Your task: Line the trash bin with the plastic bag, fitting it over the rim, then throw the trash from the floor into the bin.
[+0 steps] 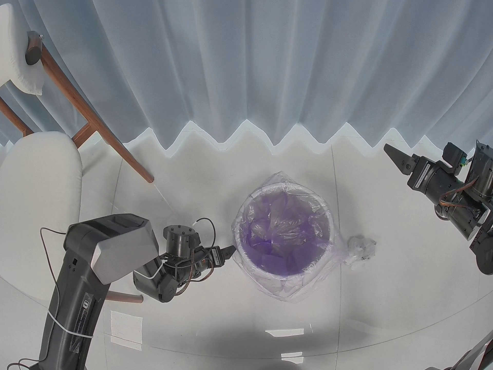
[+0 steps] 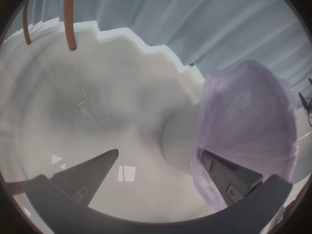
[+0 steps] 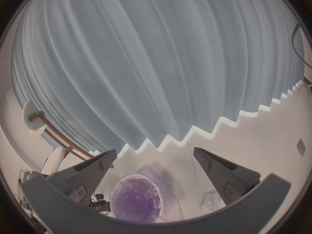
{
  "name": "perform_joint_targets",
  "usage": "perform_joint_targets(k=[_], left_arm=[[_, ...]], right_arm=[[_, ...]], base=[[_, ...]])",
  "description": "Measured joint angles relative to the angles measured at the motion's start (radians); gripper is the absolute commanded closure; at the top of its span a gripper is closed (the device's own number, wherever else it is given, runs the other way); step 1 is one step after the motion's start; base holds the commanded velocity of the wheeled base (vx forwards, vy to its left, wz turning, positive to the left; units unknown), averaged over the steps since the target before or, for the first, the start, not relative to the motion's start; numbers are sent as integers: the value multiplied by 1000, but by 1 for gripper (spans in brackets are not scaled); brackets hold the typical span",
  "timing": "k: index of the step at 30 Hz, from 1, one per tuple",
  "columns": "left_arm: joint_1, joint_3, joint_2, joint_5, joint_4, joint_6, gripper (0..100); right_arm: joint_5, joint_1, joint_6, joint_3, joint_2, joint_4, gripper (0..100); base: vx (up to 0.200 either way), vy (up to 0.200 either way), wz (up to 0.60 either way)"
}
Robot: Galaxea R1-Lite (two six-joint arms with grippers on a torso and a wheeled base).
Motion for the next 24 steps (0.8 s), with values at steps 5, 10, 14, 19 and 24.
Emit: perform_joint_targets(k=[5,10,14,19,24], left_arm=[[2,-85,5,68,159,-32,0],[2,-139,6,95,230,-57,0],[-2,-123,-2,113,223,-62,0],[-11,-25,-60,110,139,-63,0],[-24,172,-175,103,57,-62,0]], right_arm=[[-5,-2,1,20,-8,0,0],[-12,-7,2,33,-16,1,0],[-15,-10,2,46,-23,2,0],[-16,-19,3,75,-34,2,0],[-15,-26,4,109,-48,2,0]], base=[[0,0,0],[0,0,0],[0,0,0],[0,0,0],[0,0,0]])
